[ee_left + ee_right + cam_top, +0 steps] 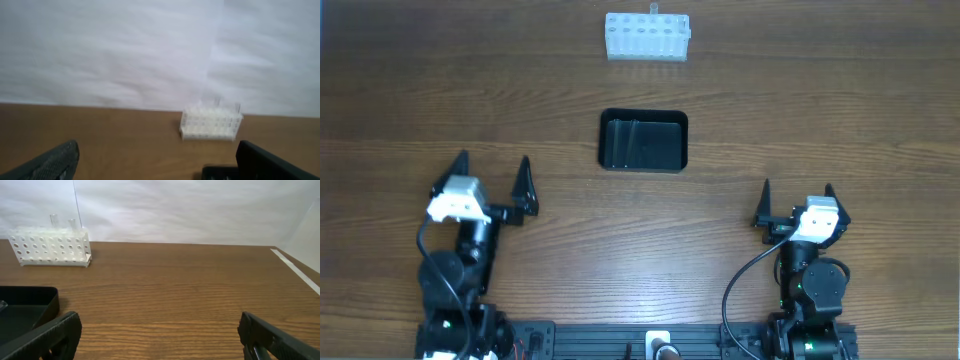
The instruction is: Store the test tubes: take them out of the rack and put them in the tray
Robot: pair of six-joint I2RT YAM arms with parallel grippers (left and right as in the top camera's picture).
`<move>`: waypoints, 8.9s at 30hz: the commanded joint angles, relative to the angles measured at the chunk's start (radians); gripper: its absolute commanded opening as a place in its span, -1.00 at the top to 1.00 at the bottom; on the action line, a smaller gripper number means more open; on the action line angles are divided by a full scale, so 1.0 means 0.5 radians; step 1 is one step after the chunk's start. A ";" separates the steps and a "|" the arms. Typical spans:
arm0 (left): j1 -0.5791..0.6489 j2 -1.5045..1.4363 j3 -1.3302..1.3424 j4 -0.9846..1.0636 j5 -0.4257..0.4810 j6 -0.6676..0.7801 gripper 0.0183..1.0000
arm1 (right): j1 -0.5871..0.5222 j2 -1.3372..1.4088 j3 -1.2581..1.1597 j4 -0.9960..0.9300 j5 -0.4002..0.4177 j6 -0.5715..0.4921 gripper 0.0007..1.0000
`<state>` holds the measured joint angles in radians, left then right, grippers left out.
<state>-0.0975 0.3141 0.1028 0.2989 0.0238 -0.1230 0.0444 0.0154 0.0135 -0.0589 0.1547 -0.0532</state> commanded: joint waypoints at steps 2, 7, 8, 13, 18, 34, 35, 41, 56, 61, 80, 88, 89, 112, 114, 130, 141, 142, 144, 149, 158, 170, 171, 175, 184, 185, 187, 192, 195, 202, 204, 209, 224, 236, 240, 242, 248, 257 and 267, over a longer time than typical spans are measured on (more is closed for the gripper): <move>0.012 -0.288 -0.194 -0.083 0.078 0.021 -1.00 | -0.014 -0.021 -0.017 -0.002 -0.014 -0.001 -0.98; 0.027 -0.446 -0.194 -0.341 0.097 0.021 -1.00 | -0.015 -0.021 -0.017 -0.002 -0.014 -0.001 -0.99; 0.034 -0.471 -0.194 -0.395 0.104 0.022 -1.00 | -0.014 -0.021 -0.017 -0.002 -0.014 0.000 -0.99; 0.079 -0.604 -0.194 -0.735 0.132 0.021 -1.00 | -0.014 -0.021 -0.017 -0.002 -0.014 0.000 -0.98; 0.095 -0.623 -0.194 -0.742 0.130 0.022 -1.00 | -0.015 -0.021 -0.017 -0.002 -0.014 0.000 -0.98; 0.096 -0.615 -0.194 -0.741 0.130 0.022 -1.00 | -0.015 -0.021 -0.017 -0.002 -0.014 0.000 -0.98; 0.096 -0.615 -0.194 -0.741 0.130 0.022 -1.00 | -0.015 -0.021 -0.017 -0.002 -0.014 0.000 -0.99; 0.096 -0.615 -0.194 -0.741 0.130 0.022 -1.00 | -0.015 -0.021 -0.017 -0.002 -0.014 -0.001 -0.98; 0.096 -0.615 -0.194 -0.741 0.130 0.022 -1.00 | -0.015 -0.021 -0.017 -0.002 -0.014 -0.001 -0.98; 0.096 -0.615 -0.194 -0.741 0.130 0.022 -1.00 | -0.014 -0.021 -0.017 -0.001 -0.014 0.000 -0.99; 0.096 -0.615 -0.194 -0.741 0.130 0.022 -1.00 | -0.015 0.075 -0.006 0.406 -0.072 0.256 -0.98; 0.096 -0.615 -0.194 -0.741 0.130 0.022 -1.00 | -0.008 0.785 0.391 0.455 -0.118 0.293 -0.99; 0.096 -0.615 -0.194 -0.741 0.130 0.022 -1.00 | -0.007 0.897 0.462 0.455 -0.138 0.297 -0.98; 0.096 -0.615 -0.194 -0.741 0.130 0.022 -1.00 | 0.774 3.506 2.795 -0.422 -0.028 0.699 -0.99; 0.096 -0.615 -0.194 -0.741 0.130 0.022 -1.00 | 0.814 3.648 2.954 -0.456 0.049 0.747 -0.98; 0.096 -0.615 -0.194 -0.741 0.130 0.022 -1.00 | 0.880 4.675 4.147 -0.611 0.439 0.929 -0.99; 0.096 -0.615 -0.194 -0.741 0.130 0.022 -1.00 | 0.854 4.818 4.173 -0.426 0.494 0.761 -0.98; 0.096 -0.615 -0.194 -0.741 0.130 0.022 -1.00 | 0.853 4.825 4.173 -0.412 0.494 0.755 -0.98; 0.096 -0.615 -0.194 -0.741 0.130 0.022 -1.00 | 0.851 4.836 4.173 -0.385 0.494 0.754 -0.98; 0.096 -0.615 -0.194 -0.741 0.130 0.022 -1.00 | 0.836 4.852 4.173 -0.356 0.497 0.746 -0.89; 0.096 -0.615 -0.194 -0.741 0.130 0.022 -1.00 | 0.813 4.885 4.172 -0.391 0.570 0.718 -0.65; 0.096 -0.615 -0.194 -0.741 0.130 0.022 -1.00 | 0.797 4.906 4.172 -0.388 0.585 0.718 0.03; 0.096 -0.615 -0.194 -0.741 0.130 0.022 -1.00 | 0.797 4.906 4.172 -0.388 0.597 0.718 0.04; 0.096 -0.615 -0.194 -0.741 0.130 0.022 -1.00 | 0.797 4.906 4.172 -0.385 0.629 0.713 0.12; 0.096 -0.615 -0.194 -0.741 0.130 0.022 -1.00 | 0.797 4.905 4.172 -0.381 0.637 0.694 0.35; 0.096 -0.615 -0.194 -0.741 0.130 0.022 -1.00 | 0.797 4.906 4.172 -0.375 0.637 0.685 0.36; 0.096 -0.615 -0.194 -0.741 0.130 0.022 -1.00 | 0.797 4.906 4.172 -0.374 0.637 0.685 0.41; 0.096 -0.615 -0.194 -0.741 0.130 0.022 -1.00 | 0.797 4.905 4.172 -0.375 0.637 0.678 0.58; 0.096 -0.615 -0.194 -0.741 0.130 0.022 -1.00 | 0.797 4.905 4.172 -0.369 0.638 0.654 0.61; 0.096 -0.615 -0.194 -0.741 0.130 0.022 -1.00 | 0.797 4.905 4.173 -0.367 0.676 0.649 0.70; 0.096 -0.615 -0.194 -0.741 0.130 0.022 -1.00 | 0.797 4.903 4.173 -0.367 0.676 0.649 0.71; 0.096 -0.615 -0.194 -0.741 0.130 0.022 -1.00 | 0.801 4.862 4.173 -0.369 0.675 0.649 0.74; 0.096 -0.615 -0.194 -0.741 0.130 0.022 -1.00 | 0.841 4.233 4.173 -0.506 0.748 0.546 0.78; 0.096 -0.615 -0.194 -0.741 0.130 0.022 -1.00 | 0.958 3.932 4.140 -1.820 0.320 1.254 0.83; 0.096 -0.615 -0.194 -0.741 0.130 0.022 -1.00 | 0.961 4.073 3.954 -1.925 -0.019 1.325 0.84; 0.096 -0.615 -0.194 -0.741 0.130 0.022 -1.00 | 0.963 4.123 3.879 -1.922 -0.071 1.344 0.83; 0.096 -0.615 -0.194 -0.741 0.130 0.022 -1.00 | 0.979 4.224 3.684 -1.847 -0.069 1.445 0.83; 0.096 -0.615 -0.194 -0.741 0.130 0.022 -1.00 | 1.027 4.235 3.536 -1.685 -0.037 1.460 0.79; 0.096 -0.615 -0.194 -0.741 0.130 0.022 -1.00 | 1.025 4.325 3.513 -1.677 -0.038 1.468 0.73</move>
<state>-0.0555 0.0147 0.0105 -0.0681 0.0757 -0.1230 0.5529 2.1509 1.7775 -0.8970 0.1318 0.6662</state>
